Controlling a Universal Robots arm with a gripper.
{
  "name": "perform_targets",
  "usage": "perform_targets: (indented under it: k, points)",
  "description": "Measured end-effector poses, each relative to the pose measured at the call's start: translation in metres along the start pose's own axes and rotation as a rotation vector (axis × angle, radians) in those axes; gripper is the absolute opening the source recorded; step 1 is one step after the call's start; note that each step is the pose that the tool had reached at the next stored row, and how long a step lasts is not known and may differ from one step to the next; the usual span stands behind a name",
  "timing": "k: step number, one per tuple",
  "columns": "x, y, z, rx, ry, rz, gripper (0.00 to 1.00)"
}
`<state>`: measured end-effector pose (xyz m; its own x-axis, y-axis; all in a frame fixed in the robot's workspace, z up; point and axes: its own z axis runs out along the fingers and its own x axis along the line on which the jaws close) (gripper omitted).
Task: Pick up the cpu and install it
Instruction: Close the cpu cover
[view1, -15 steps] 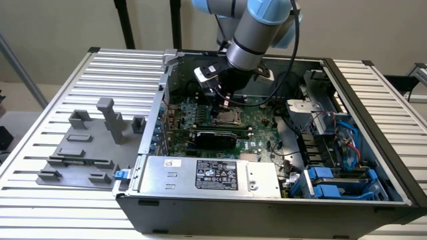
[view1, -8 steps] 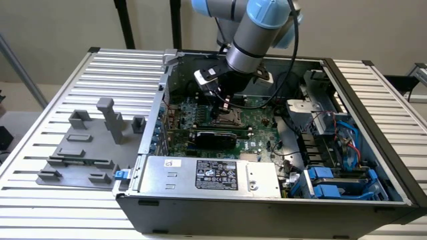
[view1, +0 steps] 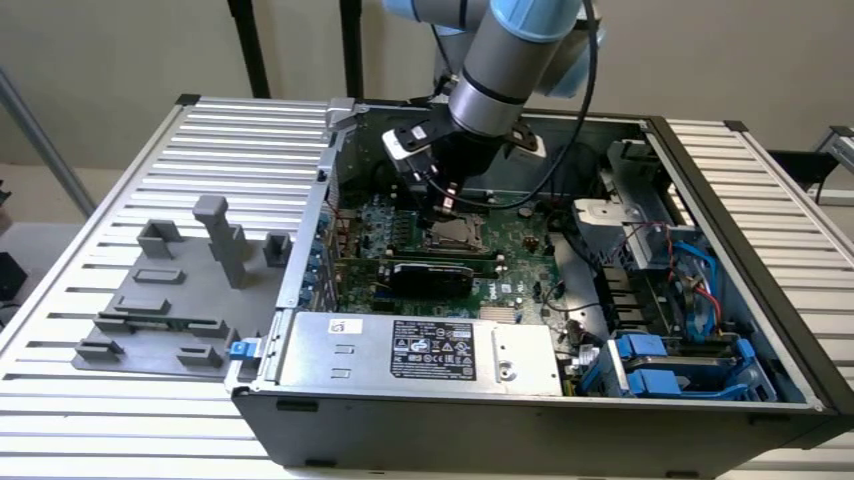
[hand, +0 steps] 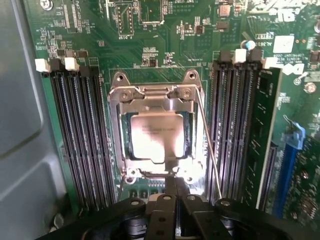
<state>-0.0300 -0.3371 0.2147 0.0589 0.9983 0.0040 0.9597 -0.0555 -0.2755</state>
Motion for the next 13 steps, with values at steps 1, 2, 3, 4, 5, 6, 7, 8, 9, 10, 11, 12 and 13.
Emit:
perform_targets:
  k: [1, 2, 3, 4, 5, 6, 7, 8, 9, 10, 11, 12, 13]
  points:
    - [-0.001, -0.0028, -0.0015, 0.0, 0.0018, -0.001, 0.11]
    - [-0.002, -0.006, -0.0029, 0.0001, 0.0039, -0.001, 0.11]
    - [-0.002, -0.0091, -0.004, 0.0003, 0.0059, -0.002, 0.11]
    - [-0.003, -0.0121, -0.0051, 0.0005, 0.0079, -0.002, 0.11]
    - [-0.003, -0.015, -0.0059, 0.0006, 0.0099, -0.003, 0.11]
    - [-0.003, -0.018, -0.0061, 0.0007, 0.0117, -0.003, 0.11]
    - [-0.003, -0.021, -0.0053, 0.0006, 0.0127, -0.003, 0.11]
    - [-0.003, -0.0235, -0.0046, 0.0006, 0.0129, -0.002, 0.11]
    - [-0.004, -0.0238, -0.0046, 0.0007, 0.0126, -0.002, 0.11]
    - [-0.004, -0.0238, -0.0046, 0.0007, 0.0125, -0.002, 0.11]
    - [-0.004, -0.0238, -0.0046, 0.0007, 0.0125, -0.002, 0.11]
    - [-0.004, -0.0238, -0.0047, 0.0007, 0.0124, -0.002, 0.11]
    - [-0.004, -0.0238, -0.0046, 0.0006, 0.0124, -0.002, 0.11]
